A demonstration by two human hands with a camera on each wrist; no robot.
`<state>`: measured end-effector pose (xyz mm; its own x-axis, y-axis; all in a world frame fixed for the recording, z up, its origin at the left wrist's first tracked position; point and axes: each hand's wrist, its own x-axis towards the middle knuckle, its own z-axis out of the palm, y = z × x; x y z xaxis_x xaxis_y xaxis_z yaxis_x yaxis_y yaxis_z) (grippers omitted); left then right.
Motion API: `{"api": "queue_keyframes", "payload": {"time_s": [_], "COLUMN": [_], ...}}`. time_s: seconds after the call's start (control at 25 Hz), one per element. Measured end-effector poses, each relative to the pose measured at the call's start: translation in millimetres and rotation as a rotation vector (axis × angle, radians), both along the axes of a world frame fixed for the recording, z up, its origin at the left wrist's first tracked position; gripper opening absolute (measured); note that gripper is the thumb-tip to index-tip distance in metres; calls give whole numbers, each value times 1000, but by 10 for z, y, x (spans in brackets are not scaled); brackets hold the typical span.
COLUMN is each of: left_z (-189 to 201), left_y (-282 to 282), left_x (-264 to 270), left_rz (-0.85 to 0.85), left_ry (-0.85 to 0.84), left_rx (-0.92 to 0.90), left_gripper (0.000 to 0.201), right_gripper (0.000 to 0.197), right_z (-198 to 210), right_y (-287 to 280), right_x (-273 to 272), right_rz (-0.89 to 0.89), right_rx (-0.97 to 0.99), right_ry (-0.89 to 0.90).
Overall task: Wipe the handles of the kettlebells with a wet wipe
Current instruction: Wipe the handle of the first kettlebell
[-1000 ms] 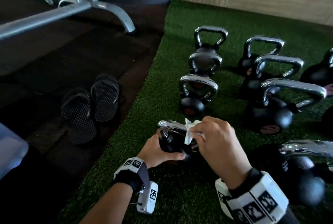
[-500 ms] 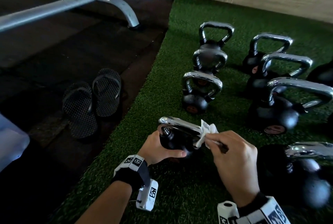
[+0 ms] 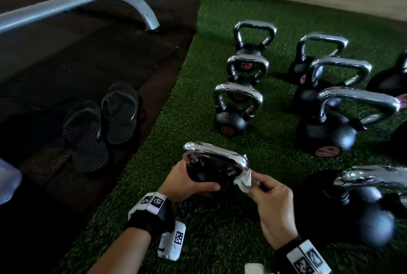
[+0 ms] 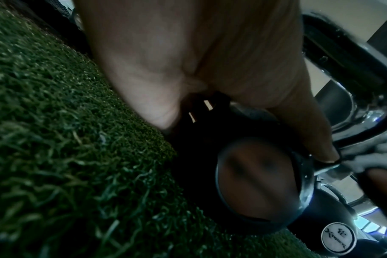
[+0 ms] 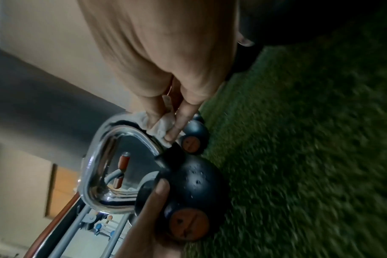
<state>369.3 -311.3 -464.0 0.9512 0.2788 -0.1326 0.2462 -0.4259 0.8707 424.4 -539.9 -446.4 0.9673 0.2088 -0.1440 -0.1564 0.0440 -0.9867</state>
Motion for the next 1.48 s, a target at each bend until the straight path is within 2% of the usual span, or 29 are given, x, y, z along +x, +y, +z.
{"api": "queue_keyframes", "payload": {"time_s": [0.04,0.12,0.2,0.28,0.36,0.4,0.44,0.52,0.56,0.64,0.76,0.84,0.92,0.96,1.04,1.12,1.16,1.24,1.32,1.4,1.48], "left_z": [24,125,274,415,521,573,623,758,821,871,909,910,928,956,1014,1054,1057,1053,998,914,856], "left_y": [-7,-25,-37,-50,-75,-110,-155,-298,-379,-473,-519,-527,-502,-478,-403,-320,-301,-312,-341,-289,-166], "left_x": [6,-5,-72,-212,-407,-500,-573,-641,-650,-649,-642,-646,-647,-647,-612,-524,-459,-312,-216,-204,-230], "left_rz": [0,12,16,32,148,202,219,99,7,-71,39,114,153,163,217,275,279,249,161,116,182], "left_ry": [15,87,235,339,246,140,42,-31,-35,-83,-157,-184,-237,-283,-441,-618,-675,-713,-667,-627,-628], "left_rx": [22,73,146,294,397,351,189,-347,-531,-613,-688,-761,-778,-765,-569,-186,6,331,566,654,566], "left_gripper": [85,83,76,60,41,34,31,29,30,31,29,30,34,35,33,32,33,34,35,36,33], "right_gripper": [36,26,24,26,35,34,30,20,23,36,55,64,73,79,78,73,71,61,46,37,40], "right_z": [-33,-55,-15,58,201,282,378,554,616,715,760,748,681,612,397,129,21,-158,-260,-334,-389], "right_y": [37,68,19,-103,-216,-246,-248,-196,-159,-66,86,164,153,113,27,25,70,190,278,302,285], "right_x": [-7,-8,-8,-24,-78,-115,-158,-211,-220,-229,-255,-221,-157,-124,-45,36,56,76,67,63,72], "right_rz": [-4,11,105,252,396,440,468,487,488,485,388,267,258,270,183,72,97,203,218,170,143], "right_rx": [31,5,-92,-129,-122,-134,-137,-127,-131,-120,-78,-161,-188,-133,-58,-103,-107,-81,-103,-150,-185], "right_ry": [50,73,88,158,185,134,64,-78,-145,-255,-389,-526,-620,-626,-583,-462,-373,-267,-248,-256,-262]}}
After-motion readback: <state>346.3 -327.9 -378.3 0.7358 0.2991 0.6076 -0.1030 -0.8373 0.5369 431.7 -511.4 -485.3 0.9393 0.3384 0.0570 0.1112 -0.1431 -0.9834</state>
